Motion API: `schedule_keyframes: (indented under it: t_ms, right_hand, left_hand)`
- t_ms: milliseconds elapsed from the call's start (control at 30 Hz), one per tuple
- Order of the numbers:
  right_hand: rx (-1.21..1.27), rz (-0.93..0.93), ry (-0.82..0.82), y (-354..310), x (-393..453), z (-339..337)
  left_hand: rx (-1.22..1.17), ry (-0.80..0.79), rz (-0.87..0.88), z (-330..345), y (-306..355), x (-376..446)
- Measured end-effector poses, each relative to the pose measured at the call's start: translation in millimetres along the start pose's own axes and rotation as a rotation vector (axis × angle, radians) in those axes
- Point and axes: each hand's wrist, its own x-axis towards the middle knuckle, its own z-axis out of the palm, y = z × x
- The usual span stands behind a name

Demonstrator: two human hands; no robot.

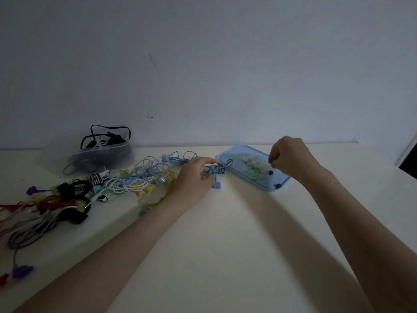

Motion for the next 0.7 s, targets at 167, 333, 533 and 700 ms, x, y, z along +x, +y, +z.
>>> schedule_keyframes:
  t_ms: [167,333,533,700]
  right_hand:
    - [0.269,-0.21,0.02,-37,-16,0]
    - [0.507,-0.156,-0.016,-53,-28,31]
    - [0.642,-0.151,0.033,-53,-33,46]
    - [0.705,-0.132,0.114,-55,-35,47]
  left_hand:
    - [0.054,-0.031,0.05,1,-3,1]
    - [-0.084,-0.101,0.022,-13,-1,-4]
    - [-0.155,0.073,-0.021,-28,-7,3]
    - [0.021,0.023,0.02,-20,-11,1]
